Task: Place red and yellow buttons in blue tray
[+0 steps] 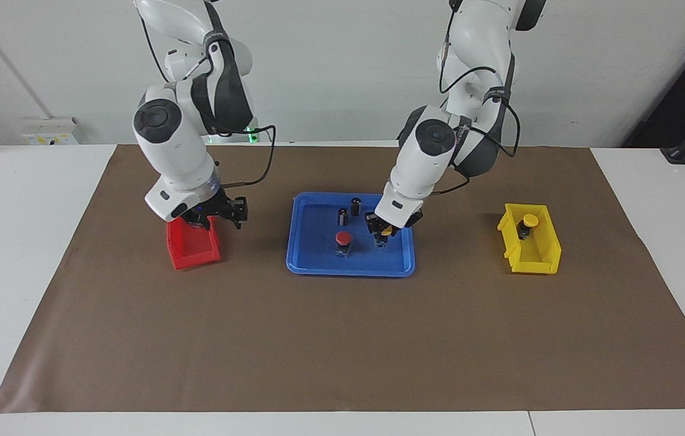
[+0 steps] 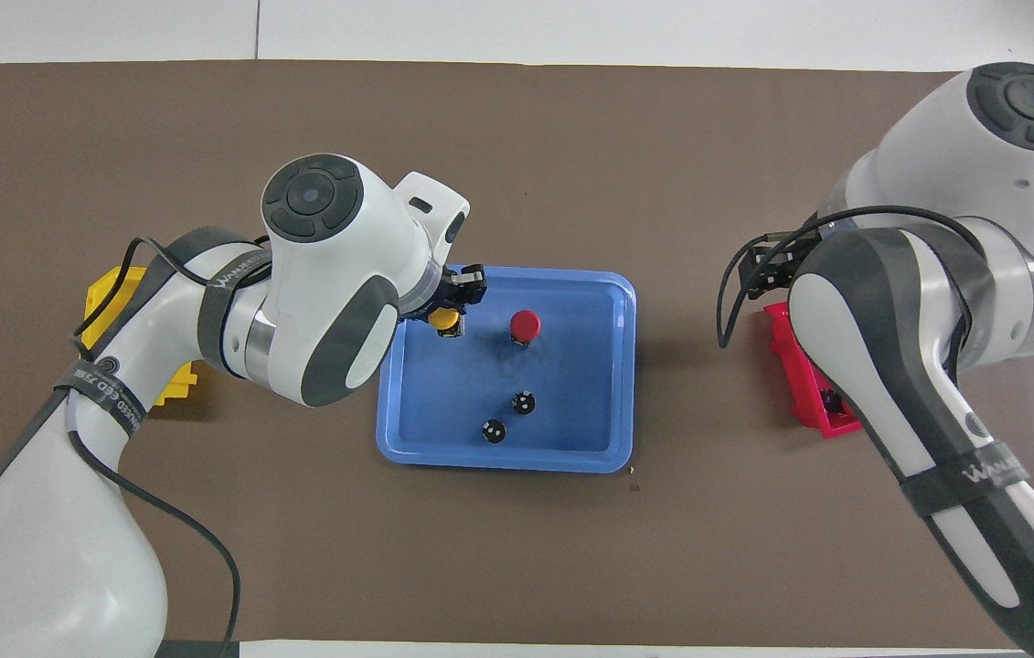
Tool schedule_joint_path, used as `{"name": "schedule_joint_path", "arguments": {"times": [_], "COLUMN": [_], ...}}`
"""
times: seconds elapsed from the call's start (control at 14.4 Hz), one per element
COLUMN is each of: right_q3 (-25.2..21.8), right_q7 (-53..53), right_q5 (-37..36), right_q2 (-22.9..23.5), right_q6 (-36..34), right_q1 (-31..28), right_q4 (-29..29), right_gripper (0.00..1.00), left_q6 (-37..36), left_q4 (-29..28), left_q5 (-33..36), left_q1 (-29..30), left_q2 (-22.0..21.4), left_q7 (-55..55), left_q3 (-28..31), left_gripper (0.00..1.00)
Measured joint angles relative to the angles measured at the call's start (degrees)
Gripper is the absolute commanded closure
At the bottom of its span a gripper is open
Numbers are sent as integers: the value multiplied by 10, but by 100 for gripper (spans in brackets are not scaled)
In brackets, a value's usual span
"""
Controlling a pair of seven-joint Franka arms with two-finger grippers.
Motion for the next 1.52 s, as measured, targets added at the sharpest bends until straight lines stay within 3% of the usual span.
{"name": "schedule_joint_path", "arguments": {"times": [0.35, 0.42, 0.55, 0.69, 0.9, 1.25, 1.39, 1.45, 1.52], "right_q3": [0, 0, 3, 6, 8, 8, 8, 8, 8], "right_q7": [-137, -143, -143, -143, -148, -162, -173, -177, -178], "right_q5": [0, 1, 1, 1, 1, 1, 1, 1, 1], "right_q2": [-44, -49, -59, -70, -85, -101, -107, -109, -111], "right_q6": [0, 4, 22, 63, 108, 134, 153, 160, 162], "right_q1": [-100, -106, -104, -100, -100, -100, -100, -100, -100], "right_q4": [-93, -106, -132, -172, -222, -258, -275, -283, -288], "right_gripper": [35, 35, 35, 36, 37, 37, 37, 38, 40], "left_q6": [29, 32, 43, 48, 51, 30, -39, -81, -120], "left_q4": [0, -1, -5, -7, -7, 5, 32, 45, 53], "left_q5": [0, 0, 0, 0, 0, 0, 0, 0, 0], "left_q1": [-3, -3, -3, -3, -7, -13, -10, -6, 5], "left_q2": [27, 28, 31, 33, 33, 26, 2, -18, -41], "left_q7": [-3, -4, -6, -17, -28, -48, -49, -49, -49], "left_q3": [1, 2, 2, 2, 1, 0, 6, 11, 14], "left_gripper": [97, 91, 57, 44, 37, 36, 20, 6, 0]}}
